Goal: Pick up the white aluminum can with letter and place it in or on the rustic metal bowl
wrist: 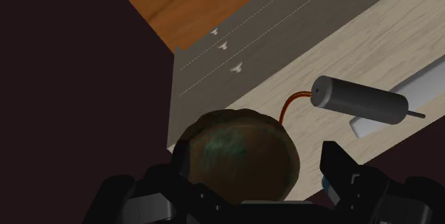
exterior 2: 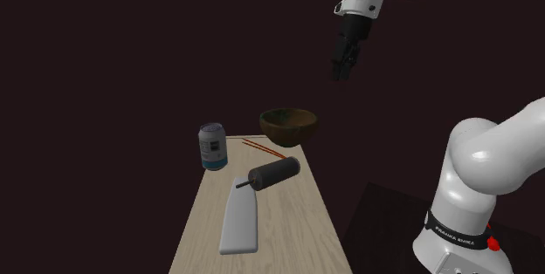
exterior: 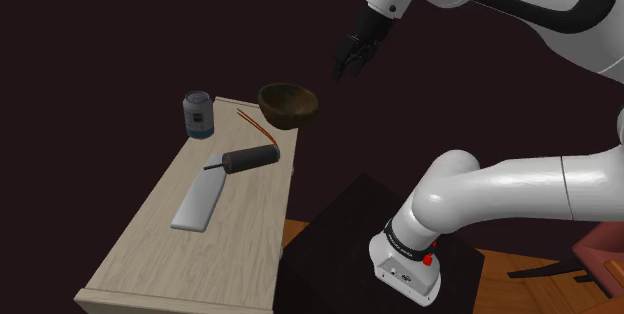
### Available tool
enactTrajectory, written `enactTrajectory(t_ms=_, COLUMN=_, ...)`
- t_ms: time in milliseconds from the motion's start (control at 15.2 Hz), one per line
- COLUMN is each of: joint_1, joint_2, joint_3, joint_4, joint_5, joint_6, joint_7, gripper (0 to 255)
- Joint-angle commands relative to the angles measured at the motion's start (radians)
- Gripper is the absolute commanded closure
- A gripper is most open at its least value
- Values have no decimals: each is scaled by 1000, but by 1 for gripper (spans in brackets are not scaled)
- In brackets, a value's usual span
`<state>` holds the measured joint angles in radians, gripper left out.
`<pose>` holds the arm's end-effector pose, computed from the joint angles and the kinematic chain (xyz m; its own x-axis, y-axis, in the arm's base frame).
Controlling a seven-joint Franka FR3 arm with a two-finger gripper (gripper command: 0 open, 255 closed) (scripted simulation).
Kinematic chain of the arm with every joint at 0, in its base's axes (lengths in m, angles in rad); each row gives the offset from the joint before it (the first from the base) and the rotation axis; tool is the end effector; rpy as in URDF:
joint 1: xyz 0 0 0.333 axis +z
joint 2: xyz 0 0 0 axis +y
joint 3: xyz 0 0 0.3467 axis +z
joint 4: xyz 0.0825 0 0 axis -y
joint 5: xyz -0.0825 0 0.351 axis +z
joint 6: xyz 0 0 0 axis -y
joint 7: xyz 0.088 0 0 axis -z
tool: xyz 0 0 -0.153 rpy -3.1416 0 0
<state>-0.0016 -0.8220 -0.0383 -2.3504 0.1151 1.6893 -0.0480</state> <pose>0.2610 0.0018 0.5910 0.9862 0.0022 0.1653 0.0248 -0.9906 -0.1348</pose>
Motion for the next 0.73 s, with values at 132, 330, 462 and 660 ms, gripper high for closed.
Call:
enactTrajectory(t_ms=132, joint_1=13, joint_2=66, joint_3=32, joint_4=28, joint_5=16, joint_6=25, joint_7=29, gripper=0)
enactTrajectory(t_ms=330, joint_1=30, joint_2=170, joint_3=78, joint_4=79, joint_5=35, joint_6=59, joint_7=71, gripper=0)
enactTrajectory(t_ms=462, joint_1=39, joint_2=242, joint_3=107, joint_4=119, joint_5=43, joint_6=78, joint_7=99, gripper=0)
enactTrajectory(t_ms=660, joint_1=51, joint_2=352, joint_3=149, joint_4=187, joint_5=50, joint_6=101, joint_7=142, gripper=0)
